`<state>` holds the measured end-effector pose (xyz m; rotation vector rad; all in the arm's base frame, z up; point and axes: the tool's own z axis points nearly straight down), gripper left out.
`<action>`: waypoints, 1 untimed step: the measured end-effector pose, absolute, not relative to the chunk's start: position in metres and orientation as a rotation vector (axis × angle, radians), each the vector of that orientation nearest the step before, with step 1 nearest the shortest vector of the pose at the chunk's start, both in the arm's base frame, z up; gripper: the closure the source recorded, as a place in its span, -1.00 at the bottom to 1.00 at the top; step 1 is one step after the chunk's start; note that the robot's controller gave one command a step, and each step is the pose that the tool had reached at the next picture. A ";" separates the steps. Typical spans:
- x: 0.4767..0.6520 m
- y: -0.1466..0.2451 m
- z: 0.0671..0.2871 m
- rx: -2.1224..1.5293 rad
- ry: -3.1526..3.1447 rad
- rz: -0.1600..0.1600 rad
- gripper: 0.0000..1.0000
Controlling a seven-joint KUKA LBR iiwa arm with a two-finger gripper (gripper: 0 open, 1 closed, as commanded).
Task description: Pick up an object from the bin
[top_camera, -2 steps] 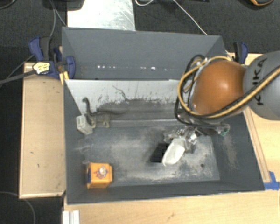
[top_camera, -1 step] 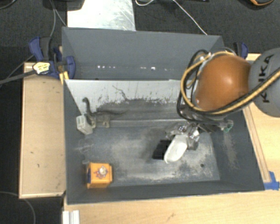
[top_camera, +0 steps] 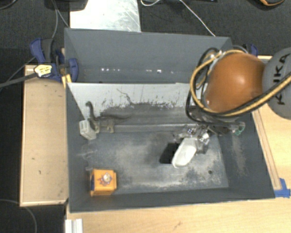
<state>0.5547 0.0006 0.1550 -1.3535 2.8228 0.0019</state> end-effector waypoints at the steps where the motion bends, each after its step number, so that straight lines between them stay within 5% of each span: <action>1: 0.555 0.001 0.164 -1.352 2.821 0.000 1.00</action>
Offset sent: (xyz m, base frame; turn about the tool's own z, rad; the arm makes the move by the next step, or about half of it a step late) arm -0.0002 0.0000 0.0320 0.0000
